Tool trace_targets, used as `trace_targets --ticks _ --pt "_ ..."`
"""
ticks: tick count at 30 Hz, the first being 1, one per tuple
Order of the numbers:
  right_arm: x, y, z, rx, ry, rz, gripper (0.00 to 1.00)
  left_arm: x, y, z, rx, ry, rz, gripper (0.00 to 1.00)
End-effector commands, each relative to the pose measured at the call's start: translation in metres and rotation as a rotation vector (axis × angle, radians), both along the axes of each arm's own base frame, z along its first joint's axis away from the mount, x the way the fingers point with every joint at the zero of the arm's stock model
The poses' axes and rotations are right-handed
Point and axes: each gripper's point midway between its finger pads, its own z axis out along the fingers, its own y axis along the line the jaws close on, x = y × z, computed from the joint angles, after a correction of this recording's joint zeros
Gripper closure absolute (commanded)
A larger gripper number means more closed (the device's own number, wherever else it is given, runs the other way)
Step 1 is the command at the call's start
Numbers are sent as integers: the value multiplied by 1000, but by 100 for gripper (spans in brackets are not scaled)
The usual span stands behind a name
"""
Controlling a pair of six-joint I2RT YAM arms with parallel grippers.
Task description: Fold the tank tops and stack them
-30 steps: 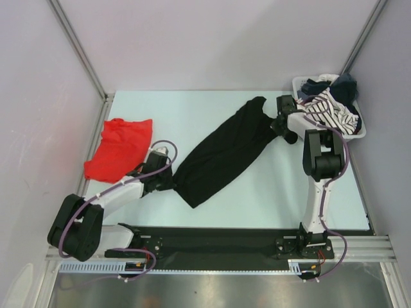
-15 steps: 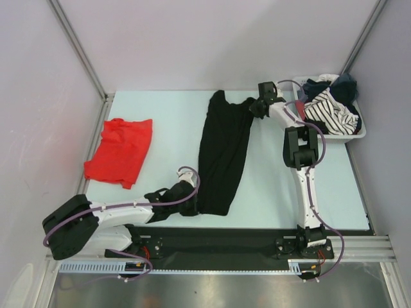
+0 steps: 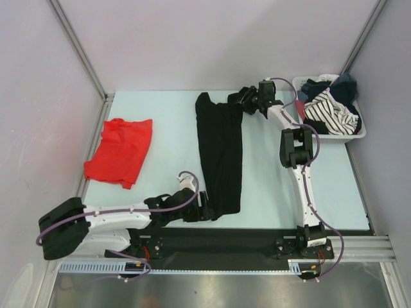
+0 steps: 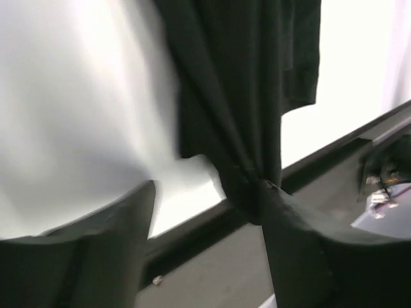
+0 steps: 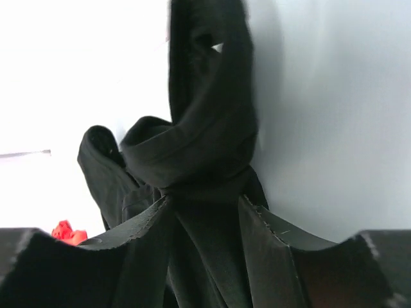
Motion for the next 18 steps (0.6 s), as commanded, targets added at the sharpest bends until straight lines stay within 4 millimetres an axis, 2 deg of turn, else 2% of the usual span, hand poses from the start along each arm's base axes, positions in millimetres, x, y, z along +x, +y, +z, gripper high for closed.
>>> trace_targets --ticks 1,3,4,5,8,10,11,12,13,15,18 --pt "-12 -18 5 -38 -12 46 47 -4 68 -34 229 72 82 25" --pt "-14 -27 12 -34 -42 62 40 6 77 -30 224 63 75 24" --pt "-20 -29 5 -40 -35 82 38 21 84 -26 212 56 123 23" --pt "-19 -32 14 -41 -60 87 35 31 84 -16 201 16 107 23" --pt "-25 -37 17 -43 -51 115 32 59 94 4 242 -39 130 23" --pt "-29 -39 30 -38 -74 127 28 76 101 13 255 -55 158 23" --pt "-34 -40 24 -43 -73 135 23 86 100 19 254 -77 148 23" --pt "-36 -39 38 -37 -104 152 2 93 101 21 252 -80 150 23" --pt "-38 -38 39 -39 -112 162 0 102 106 23 247 -81 173 24" --pt "-38 -39 44 -47 -123 179 1 110 99 31 226 -93 143 28" --pt "-33 -40 44 -26 -109 187 5 102 81 34 139 -101 92 34"
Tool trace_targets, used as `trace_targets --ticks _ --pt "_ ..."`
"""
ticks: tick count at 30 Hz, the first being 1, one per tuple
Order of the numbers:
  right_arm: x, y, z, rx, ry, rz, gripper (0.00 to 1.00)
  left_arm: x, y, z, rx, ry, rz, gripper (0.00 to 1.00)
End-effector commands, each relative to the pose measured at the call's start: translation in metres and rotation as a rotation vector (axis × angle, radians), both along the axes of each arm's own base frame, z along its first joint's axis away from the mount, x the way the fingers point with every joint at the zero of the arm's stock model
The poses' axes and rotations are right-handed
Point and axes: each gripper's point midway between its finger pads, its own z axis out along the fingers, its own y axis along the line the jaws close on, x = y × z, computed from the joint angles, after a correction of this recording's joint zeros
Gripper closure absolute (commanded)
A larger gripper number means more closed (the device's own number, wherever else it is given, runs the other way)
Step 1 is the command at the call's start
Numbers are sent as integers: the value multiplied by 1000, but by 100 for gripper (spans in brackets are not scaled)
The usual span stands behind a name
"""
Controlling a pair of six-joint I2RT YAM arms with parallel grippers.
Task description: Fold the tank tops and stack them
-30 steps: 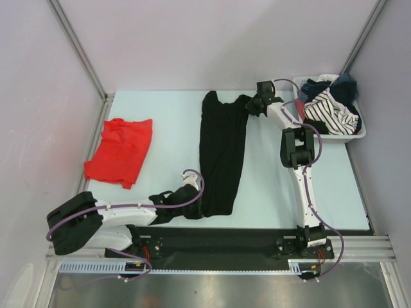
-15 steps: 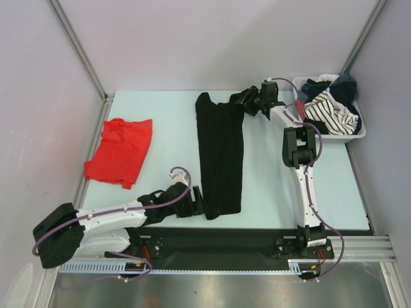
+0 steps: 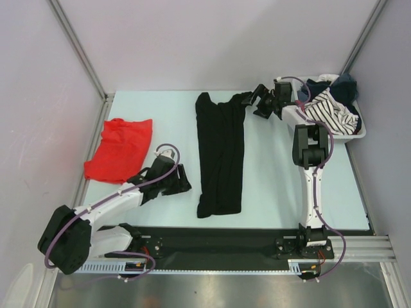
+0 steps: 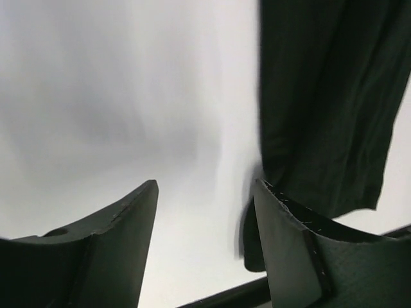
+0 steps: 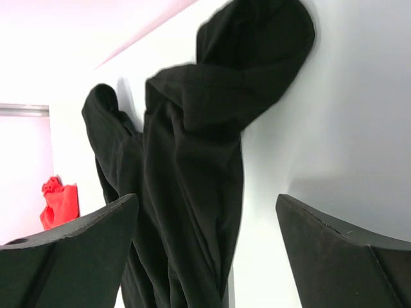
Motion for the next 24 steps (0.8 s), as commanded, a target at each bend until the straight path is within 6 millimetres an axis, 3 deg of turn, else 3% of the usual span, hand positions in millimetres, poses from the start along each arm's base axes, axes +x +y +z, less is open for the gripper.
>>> trace_targets --ticks 1,4,6,7,8,11,16,17,18,20,21,24 --pt "-1 5 10 9 -9 51 5 -11 -24 10 -73 -32 -134 33" --pt "6 10 13 28 -24 61 2 -24 -15 -11 -43 9 -107 29" --pt "10 17 1 41 -7 67 3 -20 -9 -16 -13 13 -83 25" --pt "16 19 9 54 -24 65 5 -14 -6 -18 -3 19 -69 24" --pt "16 23 -3 61 -2 66 7 -1 -10 -9 -14 -14 -67 24" --pt "21 28 -8 66 -6 53 11 39 -13 9 -25 -63 -39 24" --pt "30 46 -12 104 -45 65 7 104 -15 31 -11 -115 -12 25" --pt "35 54 -4 135 -80 71 8 122 -19 45 -26 -147 -10 25" --pt "40 60 -6 150 -101 77 10 130 -17 31 -12 -110 -5 25" --pt "47 79 14 212 -180 104 11 158 -15 36 -34 -116 9 26" --pt "48 83 10 235 -193 112 10 165 -14 22 -31 -83 10 26" --pt "54 97 45 299 -345 141 7 201 -6 23 -54 -101 50 27"
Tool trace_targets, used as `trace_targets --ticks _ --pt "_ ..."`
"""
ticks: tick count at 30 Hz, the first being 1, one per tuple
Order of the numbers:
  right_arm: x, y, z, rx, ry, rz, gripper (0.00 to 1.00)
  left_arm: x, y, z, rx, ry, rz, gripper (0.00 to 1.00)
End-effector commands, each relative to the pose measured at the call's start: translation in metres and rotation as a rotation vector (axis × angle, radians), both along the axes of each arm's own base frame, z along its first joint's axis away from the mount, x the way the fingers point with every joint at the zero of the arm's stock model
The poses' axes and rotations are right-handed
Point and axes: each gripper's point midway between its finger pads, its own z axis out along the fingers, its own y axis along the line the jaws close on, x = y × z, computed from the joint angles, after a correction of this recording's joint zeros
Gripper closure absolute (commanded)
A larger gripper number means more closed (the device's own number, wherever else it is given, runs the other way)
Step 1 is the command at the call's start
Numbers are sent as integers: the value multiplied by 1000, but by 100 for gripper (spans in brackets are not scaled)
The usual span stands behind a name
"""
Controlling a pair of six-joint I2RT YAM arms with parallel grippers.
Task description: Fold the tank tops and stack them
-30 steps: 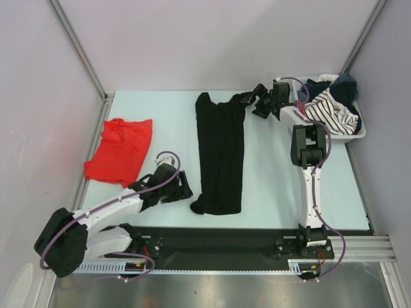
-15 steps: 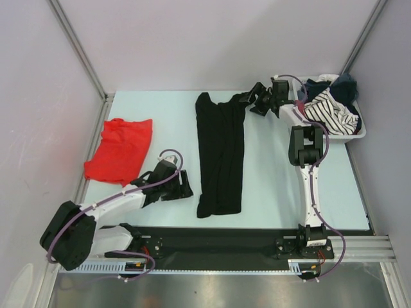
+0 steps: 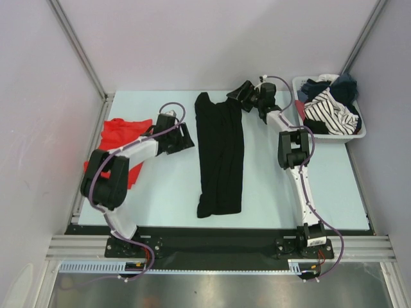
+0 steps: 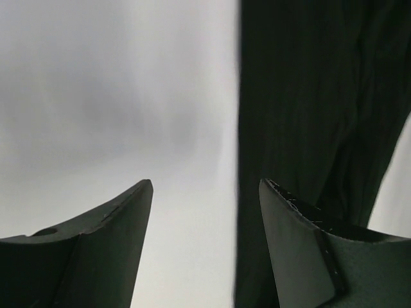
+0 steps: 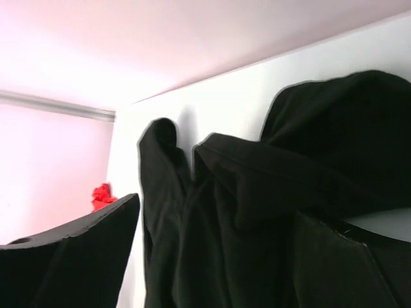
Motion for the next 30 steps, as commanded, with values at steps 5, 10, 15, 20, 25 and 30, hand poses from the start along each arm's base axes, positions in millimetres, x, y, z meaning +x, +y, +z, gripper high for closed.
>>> trace_targets --ticks 5,10,15,20,25,30 --pt "20 18 83 83 -302 -23 0 85 3 -11 -49 -20 16 27" --pt "22 6 87 39 -268 -53 0 131 -11 -14 -64 -42 9 25" --pt "10 -18 79 -47 -172 -79 0 155 -24 -14 -109 -51 9 25" --pt "-17 -36 59 -74 -52 -94 0 171 -39 -14 -164 -49 22 30" --pt "-42 -42 43 -77 32 -69 0 175 -59 -33 -155 -4 30 39" --pt "-69 -40 34 -86 84 -19 0 193 -72 -36 -182 -12 37 80"
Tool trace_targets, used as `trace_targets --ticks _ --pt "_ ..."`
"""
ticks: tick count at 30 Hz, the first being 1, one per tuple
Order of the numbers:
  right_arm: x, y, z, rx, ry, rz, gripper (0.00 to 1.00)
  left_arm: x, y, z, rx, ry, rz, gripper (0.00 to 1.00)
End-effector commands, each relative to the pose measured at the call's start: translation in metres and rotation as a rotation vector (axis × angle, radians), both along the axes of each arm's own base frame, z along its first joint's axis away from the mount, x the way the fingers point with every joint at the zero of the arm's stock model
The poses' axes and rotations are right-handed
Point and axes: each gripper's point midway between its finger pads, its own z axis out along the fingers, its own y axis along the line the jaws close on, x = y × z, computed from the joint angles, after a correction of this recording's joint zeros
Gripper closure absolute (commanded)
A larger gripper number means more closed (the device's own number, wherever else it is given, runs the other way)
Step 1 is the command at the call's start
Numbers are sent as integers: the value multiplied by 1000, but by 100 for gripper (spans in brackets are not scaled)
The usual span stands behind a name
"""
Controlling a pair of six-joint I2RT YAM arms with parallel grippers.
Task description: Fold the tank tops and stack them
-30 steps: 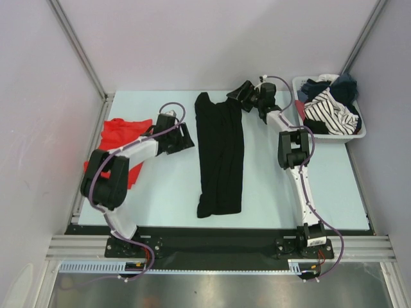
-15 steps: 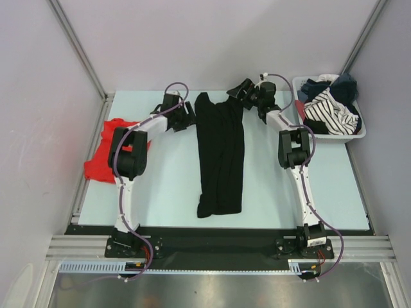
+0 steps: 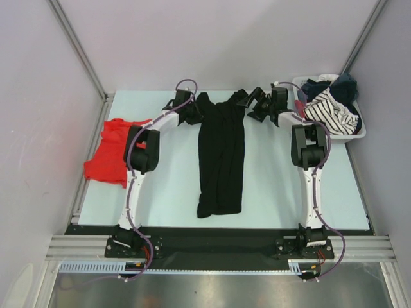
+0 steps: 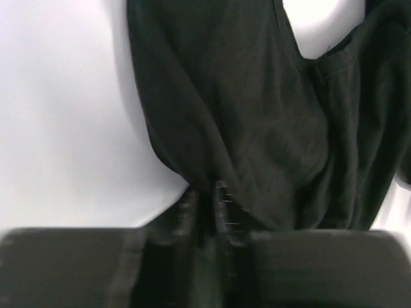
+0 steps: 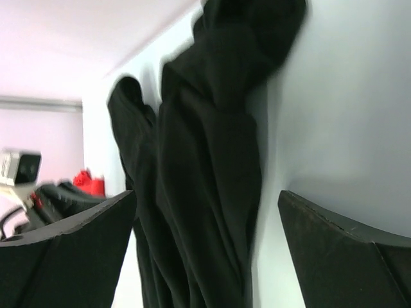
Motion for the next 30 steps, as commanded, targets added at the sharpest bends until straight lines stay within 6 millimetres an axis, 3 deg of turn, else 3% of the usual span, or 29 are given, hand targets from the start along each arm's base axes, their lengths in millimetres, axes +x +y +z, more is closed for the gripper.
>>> trace_targets --ticks 1,2,3,7,8,11,12,14,15,16,17,18,19,20,22,24,27,28,29,30 --pt "-30 9 23 -8 -15 79 1 9 -7 -1 -6 12 10 86" --pt "-39 10 30 -12 -15 86 2 16 -6 4 -2 -6 17 97" --pt "-47 8 30 -19 -7 88 4 22 1 6 15 -19 38 99" --pt "-100 5 15 -50 72 98 8 42 24 19 40 -70 79 100" --pt "-125 5 -6 -53 139 98 10 48 26 26 35 -91 83 100" --pt "-160 8 1 -66 115 85 9 57 35 27 34 -101 82 97" --pt "-185 6 -6 -71 147 83 10 57 37 25 33 -95 79 88" --pt "-205 2 -11 -79 167 72 10 53 37 24 36 -85 62 57" --pt "-223 -3 -21 -84 199 70 11 51 39 25 47 -85 61 51" --pt "-234 0 -13 -88 185 84 11 49 41 36 58 -98 57 42" --pt "-243 -2 -13 -103 195 84 11 42 46 32 75 -82 59 31" --pt "-259 -4 -21 -133 215 102 12 37 49 37 90 -85 54 29" --pt "-273 -1 -17 -161 221 123 13 35 51 67 89 -134 58 23" --pt "-283 -2 -19 -181 234 134 16 19 56 52 110 -91 56 22" --pt "-315 -6 -33 -231 291 161 20 5 62 64 122 -108 52 22" --pt "-334 -2 -25 -247 265 180 29 -27 68 73 131 -88 44 22" --pt "-377 4 -33 -296 312 221 36 -78 75 76 132 -67 29 23" --pt "-389 8 -35 -304 328 227 38 -104 79 54 149 -20 21 23" --pt "-399 10 -35 -306 329 234 38 -117 79 58 153 -28 15 23" --pt "-413 19 -38 -315 336 267 38 -131 76 74 151 -64 3 23"
